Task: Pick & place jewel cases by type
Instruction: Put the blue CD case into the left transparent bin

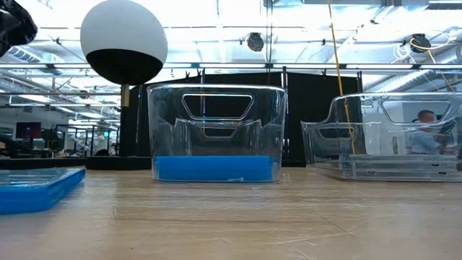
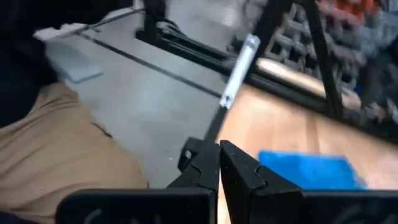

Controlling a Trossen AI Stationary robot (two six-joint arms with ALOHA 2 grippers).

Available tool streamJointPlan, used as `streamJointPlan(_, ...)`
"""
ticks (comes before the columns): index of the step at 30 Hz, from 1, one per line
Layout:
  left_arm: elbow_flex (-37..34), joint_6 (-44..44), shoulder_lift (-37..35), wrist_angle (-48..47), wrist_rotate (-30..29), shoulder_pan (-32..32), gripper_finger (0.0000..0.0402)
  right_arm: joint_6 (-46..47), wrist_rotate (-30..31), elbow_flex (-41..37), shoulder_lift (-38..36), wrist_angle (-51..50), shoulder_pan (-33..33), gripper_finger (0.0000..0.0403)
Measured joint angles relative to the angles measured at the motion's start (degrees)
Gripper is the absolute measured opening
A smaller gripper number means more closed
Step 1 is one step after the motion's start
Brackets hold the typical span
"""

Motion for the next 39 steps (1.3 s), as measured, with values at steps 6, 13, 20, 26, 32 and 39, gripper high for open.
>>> streamJointPlan(6, 0.0, -0.4, 7.5, 3.4, 3.0, -2.7, 0.0007, 13.7, 0.1, -1.9, 0.0, 1.4, -2.4, 0.0006)
streamJointPlan(13, 0.0, -1.3, 17.2, 3.9, 2.9, -3.9, 0.0025, 25.2, 0.0, -4.6, 0.2, 1.9, -5.1, 0.0006)
streamJointPlan(20, 0.0, -2.2, 21.2, 5.7, 2.6, -4.2, 0.0091, 28.9, -3.6, -7.1, 0.1, 8.9, -7.5, 0.0029)
streamJointPlan(26, 0.0, 2.5, 23.3, 6.7, 1.4, -5.6, 0.014, 33.4, -5.4, -8.7, 0.2, 10.4, -8.6, 0.0048)
streamJointPlan(32, 1.1, 10.1, 25.3, 6.7, -2.4, -5.7, 0.0154, 39.4, -2.8, -8.9, 2.3, 6.7, -8.5, 0.001)
streamJointPlan(39, 3.6, 17.7, 30.9, 6.3, -3.9, -5.2, 0.0154, 48.0, 0.3, -8.8, 3.3, 2.1, -9.2, 0.0006)
